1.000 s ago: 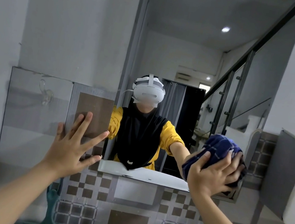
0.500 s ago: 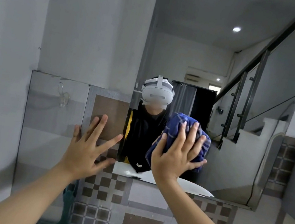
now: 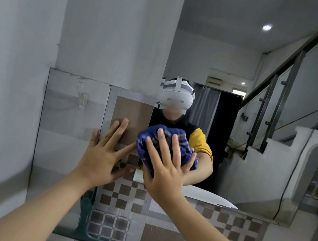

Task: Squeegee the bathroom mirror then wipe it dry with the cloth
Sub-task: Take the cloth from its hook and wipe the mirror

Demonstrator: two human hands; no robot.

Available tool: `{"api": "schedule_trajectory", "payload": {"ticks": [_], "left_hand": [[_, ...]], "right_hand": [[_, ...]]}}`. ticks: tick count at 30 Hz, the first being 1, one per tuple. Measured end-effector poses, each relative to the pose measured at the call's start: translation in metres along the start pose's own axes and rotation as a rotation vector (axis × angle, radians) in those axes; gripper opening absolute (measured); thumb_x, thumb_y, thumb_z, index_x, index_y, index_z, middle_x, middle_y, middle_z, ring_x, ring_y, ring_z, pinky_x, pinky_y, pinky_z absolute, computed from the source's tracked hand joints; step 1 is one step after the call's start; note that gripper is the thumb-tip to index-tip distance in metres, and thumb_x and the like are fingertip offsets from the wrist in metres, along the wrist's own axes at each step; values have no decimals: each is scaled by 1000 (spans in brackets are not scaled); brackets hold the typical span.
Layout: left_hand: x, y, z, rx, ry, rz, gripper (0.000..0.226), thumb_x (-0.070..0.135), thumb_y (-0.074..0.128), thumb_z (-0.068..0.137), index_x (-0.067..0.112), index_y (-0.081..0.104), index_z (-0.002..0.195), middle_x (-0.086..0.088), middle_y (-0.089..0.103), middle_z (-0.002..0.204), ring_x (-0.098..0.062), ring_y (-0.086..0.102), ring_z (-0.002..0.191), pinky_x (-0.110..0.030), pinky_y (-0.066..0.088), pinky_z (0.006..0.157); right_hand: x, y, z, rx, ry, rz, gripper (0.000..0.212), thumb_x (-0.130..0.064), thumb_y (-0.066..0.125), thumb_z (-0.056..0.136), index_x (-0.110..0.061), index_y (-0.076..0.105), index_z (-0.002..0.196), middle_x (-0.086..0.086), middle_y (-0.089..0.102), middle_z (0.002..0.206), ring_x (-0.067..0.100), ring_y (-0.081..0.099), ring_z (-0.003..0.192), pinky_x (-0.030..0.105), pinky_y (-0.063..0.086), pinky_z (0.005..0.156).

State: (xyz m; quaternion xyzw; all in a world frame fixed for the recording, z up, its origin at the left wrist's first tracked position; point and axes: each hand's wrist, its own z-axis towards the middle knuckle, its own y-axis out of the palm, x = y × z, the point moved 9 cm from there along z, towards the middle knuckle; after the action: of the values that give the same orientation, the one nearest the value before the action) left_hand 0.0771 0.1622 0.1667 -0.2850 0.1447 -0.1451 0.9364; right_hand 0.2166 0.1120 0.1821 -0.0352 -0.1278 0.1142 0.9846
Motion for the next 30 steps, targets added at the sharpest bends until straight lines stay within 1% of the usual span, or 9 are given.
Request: {"api": "schedule_trajectory", "payload": {"ticks": [3,9,11,14,16,18,21,25,30], "left_hand": [[-1,1,0,-1,0,10,72,75,26,83,43,13,146,-9,-8,160,-30,-3,145,-64,10,106],[1,0,0,4,19,14,73,75,27,82,39,21,145,-13,-3,159,-33,1,145,-67,12,103],[0,1,0,8,18,8,72,74,25,83,38,22,145,-12,-3,160,-33,0,145,-67,12,103],[0,1,0,24,21,3,74,70,36,80,37,23,145,-13,-2,159,-31,-1,146,-71,16,104],[1,1,0,36,28,2,76,68,40,78,37,24,145,-13,-1,159,-32,-1,146,-72,17,104],[2,-1,0,48,35,-1,76,67,41,78,36,25,145,-14,0,159,-33,1,146,-72,15,104],[3,-2,0,50,34,5,76,67,40,78,35,26,145,-14,1,159,-37,6,145,-72,15,103],[4,-1,1,37,31,11,75,68,38,78,33,29,144,-16,2,159,-39,9,144,-73,14,103],[3,0,1,30,24,-1,75,69,38,77,33,29,144,-15,3,159,-39,8,144,-73,13,103]], "right_hand": [[9,0,-27,-39,-73,-14,56,-33,62,83,-32,49,137,-1,42,149,27,31,142,70,17,104],[55,-17,-51,-47,-102,-52,56,-36,67,80,-31,54,134,1,47,145,29,36,138,72,22,101],[79,-24,-57,-35,-77,-76,54,-39,65,82,-31,53,134,3,49,144,30,36,139,71,19,102],[121,-39,-67,-2,-3,-128,51,-42,59,86,-29,50,135,5,50,143,31,35,139,70,17,103],[151,-51,-74,11,63,-155,51,-42,55,88,-29,47,136,6,49,143,32,35,139,72,23,100],[180,-62,-83,7,131,-142,52,-42,51,90,-24,43,138,11,46,144,35,32,139,69,28,102],[219,-72,-102,-23,314,-53,52,-42,46,92,-11,41,134,20,37,148,37,18,144,57,19,115],[247,-74,-129,-46,652,-1,62,-42,47,86,-14,28,138,14,19,157,34,5,147,62,12,115],[237,-74,-143,119,1060,49,65,-45,41,87,-15,24,142,15,17,157,45,12,141,59,15,114]]}}
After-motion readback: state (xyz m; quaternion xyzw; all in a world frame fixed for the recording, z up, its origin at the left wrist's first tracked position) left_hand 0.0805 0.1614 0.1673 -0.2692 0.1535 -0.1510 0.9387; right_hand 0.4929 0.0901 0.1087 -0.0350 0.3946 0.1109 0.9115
